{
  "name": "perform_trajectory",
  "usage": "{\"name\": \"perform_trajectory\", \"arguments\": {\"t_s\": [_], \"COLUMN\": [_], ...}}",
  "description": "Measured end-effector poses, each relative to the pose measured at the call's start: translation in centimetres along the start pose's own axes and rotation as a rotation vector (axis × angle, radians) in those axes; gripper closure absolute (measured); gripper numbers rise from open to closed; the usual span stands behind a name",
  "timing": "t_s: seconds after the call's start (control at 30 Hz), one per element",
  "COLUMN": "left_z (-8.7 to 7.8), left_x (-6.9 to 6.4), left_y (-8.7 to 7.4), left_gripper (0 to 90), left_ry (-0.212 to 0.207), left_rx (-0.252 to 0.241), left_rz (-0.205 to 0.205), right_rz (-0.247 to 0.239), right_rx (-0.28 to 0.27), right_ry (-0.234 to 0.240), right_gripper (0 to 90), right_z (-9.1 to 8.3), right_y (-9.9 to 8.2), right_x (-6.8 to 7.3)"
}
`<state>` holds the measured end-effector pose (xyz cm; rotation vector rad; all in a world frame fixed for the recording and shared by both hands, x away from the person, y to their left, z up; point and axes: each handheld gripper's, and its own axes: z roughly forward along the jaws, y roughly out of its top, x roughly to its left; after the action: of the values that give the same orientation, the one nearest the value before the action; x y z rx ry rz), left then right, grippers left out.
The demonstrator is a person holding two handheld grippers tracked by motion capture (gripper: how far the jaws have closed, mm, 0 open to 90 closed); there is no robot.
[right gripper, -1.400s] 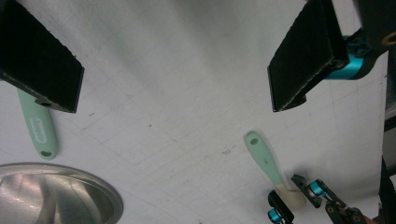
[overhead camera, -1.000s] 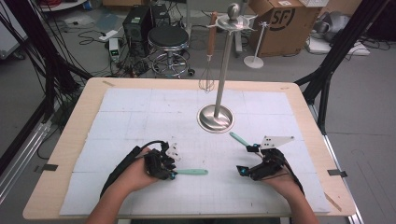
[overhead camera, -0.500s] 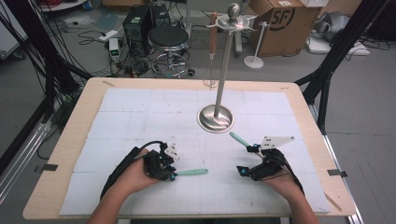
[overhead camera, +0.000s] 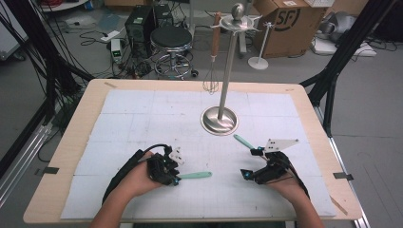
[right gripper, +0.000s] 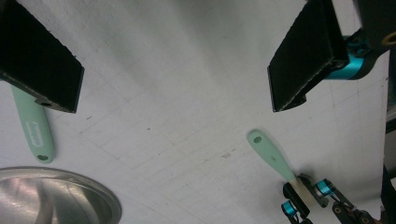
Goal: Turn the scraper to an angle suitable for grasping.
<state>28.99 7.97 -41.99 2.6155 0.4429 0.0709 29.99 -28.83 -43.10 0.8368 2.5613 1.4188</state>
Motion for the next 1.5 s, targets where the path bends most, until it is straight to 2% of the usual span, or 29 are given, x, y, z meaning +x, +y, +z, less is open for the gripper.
{"name": "perform_trajectory", "arguments": {"t_s": [0.13,0.33,0.47,0.57,0.87,1.1,1.13,1.3,1.5], "left_z": [0.1,0.0,-0.1,-0.4,-2.2,-2.9,-2.9,-2.5,-1.0], "left_x": [-0.6,-0.7,-0.5,-0.6,-0.4,-0.5,-0.4,-0.5,-0.5], "left_y": [-0.2,-1.0,-1.2,-1.2,-1.4,-1.2,-1.2,-1.2,-1.4], "left_gripper": [77.0,80.4,80.9,81.0,80.9,80.9,80.9,80.9,80.6], "left_ry": [0.035,0.038,0.020,0.010,-0.027,-0.041,-0.047,-0.029,-0.009], "left_rx": [-0.024,-0.080,-0.121,-0.170,-0.325,-0.370,-0.373,-0.332,-0.226], "left_rz": [0.003,-0.012,-0.024,-0.024,-0.059,-0.049,-0.053,-0.039,-0.052], "right_rz": [-0.002,-0.005,-0.001,0.002,0.004,-0.003,-0.002,0.003,-0.005], "right_rx": [-0.001,0.000,-0.004,-0.005,-0.006,-0.008,-0.009,-0.006,-0.004], "right_ry": [-0.002,-0.003,-0.003,-0.004,-0.003,-0.004,-0.005,0.000,-0.002], "right_gripper": [2.6,2.6,2.6,2.6,2.6,2.6,2.6,2.6,2.6], "right_z": [0.0,0.0,-0.1,-0.2,-0.2,-0.2,-0.2,-0.2,-0.2], "right_y": [0.0,0.0,0.0,0.0,0.0,0.0,0.0,0.0,0.0], "right_x": [0.0,0.0,0.0,0.0,-0.1,-0.1,-0.1,-0.1,-0.1]}}
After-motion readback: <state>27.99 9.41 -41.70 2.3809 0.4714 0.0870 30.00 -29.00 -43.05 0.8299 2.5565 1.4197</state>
